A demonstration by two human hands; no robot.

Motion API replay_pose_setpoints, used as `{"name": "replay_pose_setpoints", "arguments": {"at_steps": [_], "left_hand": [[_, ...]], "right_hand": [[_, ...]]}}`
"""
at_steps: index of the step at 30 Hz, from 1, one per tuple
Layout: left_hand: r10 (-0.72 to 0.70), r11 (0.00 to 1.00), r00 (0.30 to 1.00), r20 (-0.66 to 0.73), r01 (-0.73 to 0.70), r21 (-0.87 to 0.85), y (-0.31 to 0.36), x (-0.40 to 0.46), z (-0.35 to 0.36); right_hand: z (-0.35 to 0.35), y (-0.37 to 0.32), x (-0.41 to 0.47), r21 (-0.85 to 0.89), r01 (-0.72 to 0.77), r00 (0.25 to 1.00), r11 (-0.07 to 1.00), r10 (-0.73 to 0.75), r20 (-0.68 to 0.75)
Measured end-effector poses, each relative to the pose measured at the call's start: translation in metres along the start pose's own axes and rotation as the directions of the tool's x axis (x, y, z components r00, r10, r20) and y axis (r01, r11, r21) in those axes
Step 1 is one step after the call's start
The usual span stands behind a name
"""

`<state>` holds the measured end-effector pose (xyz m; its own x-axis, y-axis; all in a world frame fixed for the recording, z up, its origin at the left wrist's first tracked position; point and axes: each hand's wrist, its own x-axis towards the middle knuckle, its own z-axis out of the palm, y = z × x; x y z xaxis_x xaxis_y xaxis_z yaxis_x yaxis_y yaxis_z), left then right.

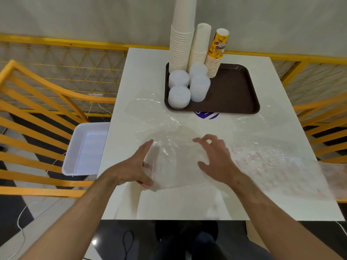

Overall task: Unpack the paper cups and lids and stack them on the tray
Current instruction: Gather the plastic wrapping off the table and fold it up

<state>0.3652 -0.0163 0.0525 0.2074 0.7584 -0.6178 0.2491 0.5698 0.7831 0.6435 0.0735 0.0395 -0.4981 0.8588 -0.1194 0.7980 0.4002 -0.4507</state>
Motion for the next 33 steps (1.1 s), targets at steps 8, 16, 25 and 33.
{"name": "replay_pose_setpoints", "arguments": {"at_steps": [8, 16, 25, 33], "left_hand": [[-0.005, 0.995, 0.997, -0.081, 0.013, 0.096, -0.013, 0.005, 0.0], [0.171, 0.794, 0.857, -0.486, 0.172, 0.583, -0.002, 0.041, -0.008], [0.055, 0.446, 0.943, -0.327, 0.27, 0.853, 0.029, 0.08, 0.0], [-0.039, 0.538, 0.95, -0.311, 0.282, 0.794, 0.041, 0.087, -0.012]], "right_hand": [[0.04, 0.001, -0.002, -0.192, -0.036, 0.948, 0.981, 0.094, 0.304], [0.039, -0.001, -0.001, -0.242, -0.051, 0.951, 0.969, 0.122, 0.285], [0.036, -0.005, 0.0, -0.252, -0.065, 0.946, 0.966, 0.14, 0.292], [0.037, -0.004, 0.002, -0.246, -0.07, 0.946, 0.967, 0.142, 0.29]]}}
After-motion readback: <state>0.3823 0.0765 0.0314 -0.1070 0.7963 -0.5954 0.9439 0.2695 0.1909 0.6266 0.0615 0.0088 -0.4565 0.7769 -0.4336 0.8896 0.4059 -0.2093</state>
